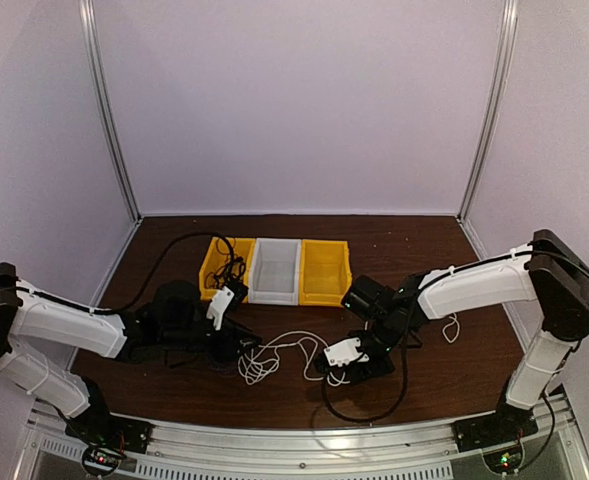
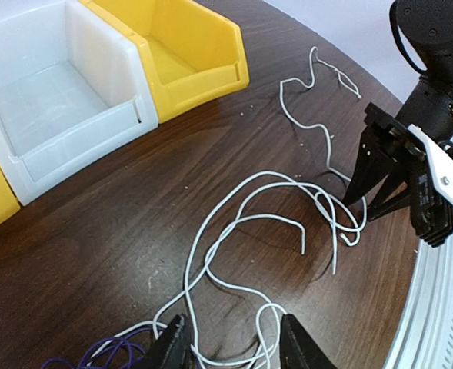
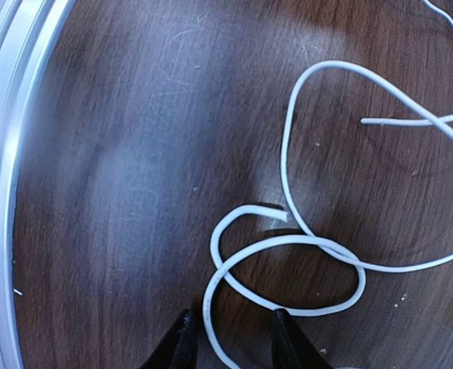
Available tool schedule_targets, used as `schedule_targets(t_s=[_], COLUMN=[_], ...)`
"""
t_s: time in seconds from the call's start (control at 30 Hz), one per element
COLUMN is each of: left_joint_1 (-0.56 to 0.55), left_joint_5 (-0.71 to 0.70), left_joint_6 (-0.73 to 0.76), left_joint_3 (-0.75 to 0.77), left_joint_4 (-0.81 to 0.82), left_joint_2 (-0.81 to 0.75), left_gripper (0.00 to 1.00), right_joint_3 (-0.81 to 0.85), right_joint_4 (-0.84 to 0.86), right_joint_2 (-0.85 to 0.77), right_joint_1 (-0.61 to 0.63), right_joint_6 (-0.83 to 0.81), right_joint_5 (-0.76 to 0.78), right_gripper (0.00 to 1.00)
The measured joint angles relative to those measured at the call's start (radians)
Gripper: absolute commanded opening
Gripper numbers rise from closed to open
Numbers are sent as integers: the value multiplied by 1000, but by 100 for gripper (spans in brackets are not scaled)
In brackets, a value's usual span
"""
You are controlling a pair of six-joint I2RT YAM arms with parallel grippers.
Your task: Untangle the cables
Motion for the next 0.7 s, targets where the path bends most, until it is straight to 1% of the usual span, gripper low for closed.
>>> schedule_targets(t_s=[0.03, 0.1, 0.17, 0.23, 0.3, 0.37, 0.4, 0.43, 0.6, 0.63, 0.7], left_joint_1=[0, 0, 0, -4, -13, -25, -31, -37, -60, -64, -73], left_joint_5=[9, 32, 66, 90, 108, 121, 127, 134, 173, 179, 191], left_joint_6=[0, 0, -2, -5, -10, -15, -18, -22, -42, -46, -54], left_joint_3=[0, 0, 3, 14, 32, 49, 56, 64, 118, 133, 157], left_joint_4=[4, 19, 45, 71, 95, 113, 117, 126, 159, 163, 172], left_joint_2=[0, 0, 8, 31, 72, 116, 133, 154, 261, 282, 322], left_gripper=[42, 43, 44, 44, 44, 44, 44, 44, 44, 45, 47], right_joint_3=[0, 1, 1, 2, 3, 3, 3, 3, 3, 3, 3], right_joint_4=[-3, -8, -13, -18, -22, -23, -24, -24, -19, -17, -12], right_joint_2=[0, 0, 0, 0, 0, 0, 0, -1, -1, -1, -2], right_joint_1=[0, 0, 0, 0, 1, 2, 2, 2, 3, 3, 3], right_joint_6=[-3, -6, -8, -12, -18, -18, -19, -21, -18, -22, -11], right_joint_5=[3, 8, 11, 12, 14, 18, 22, 26, 42, 44, 47], right_gripper=[25, 25, 34, 39, 42, 42, 40, 35, 5, 2, 0])
